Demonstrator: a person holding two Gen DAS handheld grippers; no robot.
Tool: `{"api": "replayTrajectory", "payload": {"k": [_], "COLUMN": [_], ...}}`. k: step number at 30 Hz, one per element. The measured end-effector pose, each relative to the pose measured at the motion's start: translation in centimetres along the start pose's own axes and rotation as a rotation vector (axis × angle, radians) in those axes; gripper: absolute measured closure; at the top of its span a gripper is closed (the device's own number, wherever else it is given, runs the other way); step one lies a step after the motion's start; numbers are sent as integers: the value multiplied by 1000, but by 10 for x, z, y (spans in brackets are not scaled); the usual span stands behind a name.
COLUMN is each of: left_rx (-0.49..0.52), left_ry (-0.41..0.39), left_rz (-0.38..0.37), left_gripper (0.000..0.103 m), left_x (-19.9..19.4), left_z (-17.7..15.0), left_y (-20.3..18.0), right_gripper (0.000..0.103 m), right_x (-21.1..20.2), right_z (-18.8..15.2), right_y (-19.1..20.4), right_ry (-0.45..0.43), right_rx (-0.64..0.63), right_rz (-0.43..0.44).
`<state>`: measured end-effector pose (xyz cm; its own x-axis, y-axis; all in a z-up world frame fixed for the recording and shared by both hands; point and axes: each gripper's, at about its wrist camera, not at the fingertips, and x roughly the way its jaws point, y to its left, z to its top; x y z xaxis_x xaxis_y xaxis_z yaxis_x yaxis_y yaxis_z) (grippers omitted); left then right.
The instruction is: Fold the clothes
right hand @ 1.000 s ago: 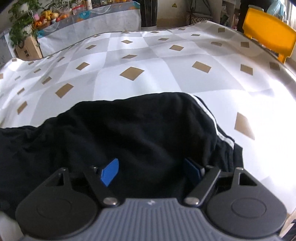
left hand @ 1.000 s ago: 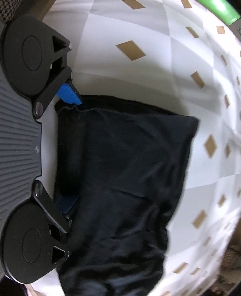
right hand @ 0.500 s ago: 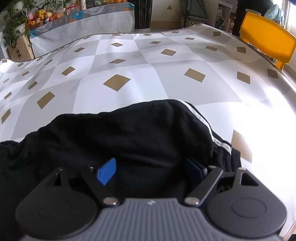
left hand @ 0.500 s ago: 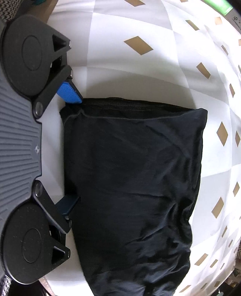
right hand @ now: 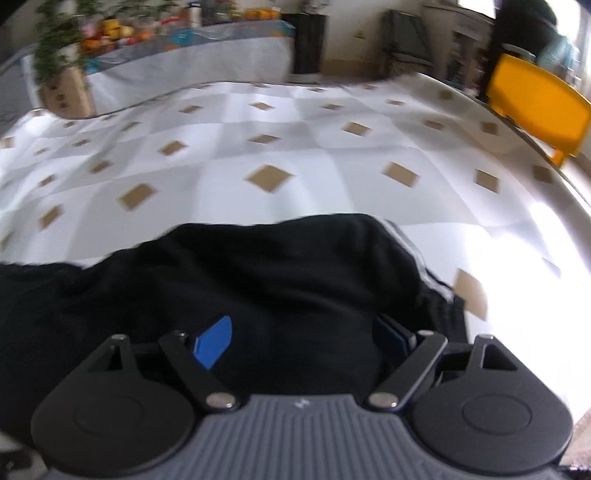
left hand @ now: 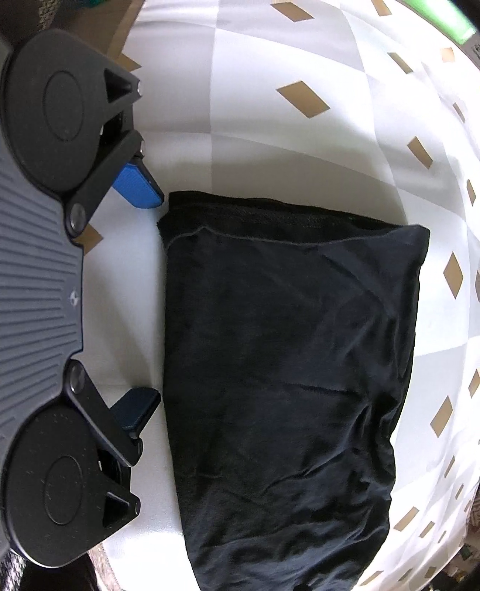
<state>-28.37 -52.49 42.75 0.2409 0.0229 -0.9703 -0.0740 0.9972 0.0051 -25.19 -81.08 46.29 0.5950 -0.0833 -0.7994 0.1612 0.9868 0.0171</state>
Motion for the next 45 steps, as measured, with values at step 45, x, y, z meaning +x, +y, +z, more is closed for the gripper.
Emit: {"api": "replayTrajectory", "payload": {"k": [45], "left_rx": [-46], "left_ry": [-14], "left_rz": [10], "left_gripper": [0], "left_x": [-7], "left_z": [-3], "left_y": [0], "right_gripper": [14], "right_x": [-10], "right_z": [-63], "right_y": [61], "right_ry": [146], "right_rx": [-203], "right_rz": [106]}}
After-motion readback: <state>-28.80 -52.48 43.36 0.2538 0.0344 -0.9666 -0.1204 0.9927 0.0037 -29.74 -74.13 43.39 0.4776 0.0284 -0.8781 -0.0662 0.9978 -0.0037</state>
